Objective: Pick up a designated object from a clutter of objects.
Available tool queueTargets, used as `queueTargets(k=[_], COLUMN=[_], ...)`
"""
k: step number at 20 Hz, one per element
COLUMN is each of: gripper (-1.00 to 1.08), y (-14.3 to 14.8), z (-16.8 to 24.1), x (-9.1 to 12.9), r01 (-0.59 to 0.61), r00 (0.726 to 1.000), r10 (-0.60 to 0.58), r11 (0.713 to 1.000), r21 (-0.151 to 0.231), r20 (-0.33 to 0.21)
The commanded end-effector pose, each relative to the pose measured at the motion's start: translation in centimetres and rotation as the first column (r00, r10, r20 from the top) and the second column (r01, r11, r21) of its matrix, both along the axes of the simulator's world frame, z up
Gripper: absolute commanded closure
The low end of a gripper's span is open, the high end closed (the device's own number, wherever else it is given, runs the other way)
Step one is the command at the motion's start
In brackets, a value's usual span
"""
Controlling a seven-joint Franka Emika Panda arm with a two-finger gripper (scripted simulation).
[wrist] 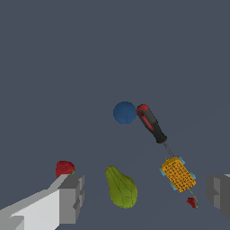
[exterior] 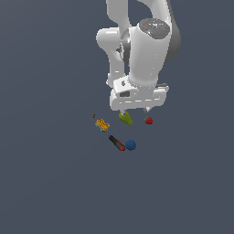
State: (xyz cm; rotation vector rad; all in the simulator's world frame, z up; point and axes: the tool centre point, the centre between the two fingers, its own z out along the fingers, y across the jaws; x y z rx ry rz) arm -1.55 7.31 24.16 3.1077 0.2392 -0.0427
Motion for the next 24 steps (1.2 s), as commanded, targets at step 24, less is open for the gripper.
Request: queueTargets(k=[24], gripper=[-0.92], y=[11.6], z=[-16.3], x=[-11.2], r01=[-0.209], r00=[0.978], r10=[0.209], r11=[0.978], r21=[0.023], r20=[0.025])
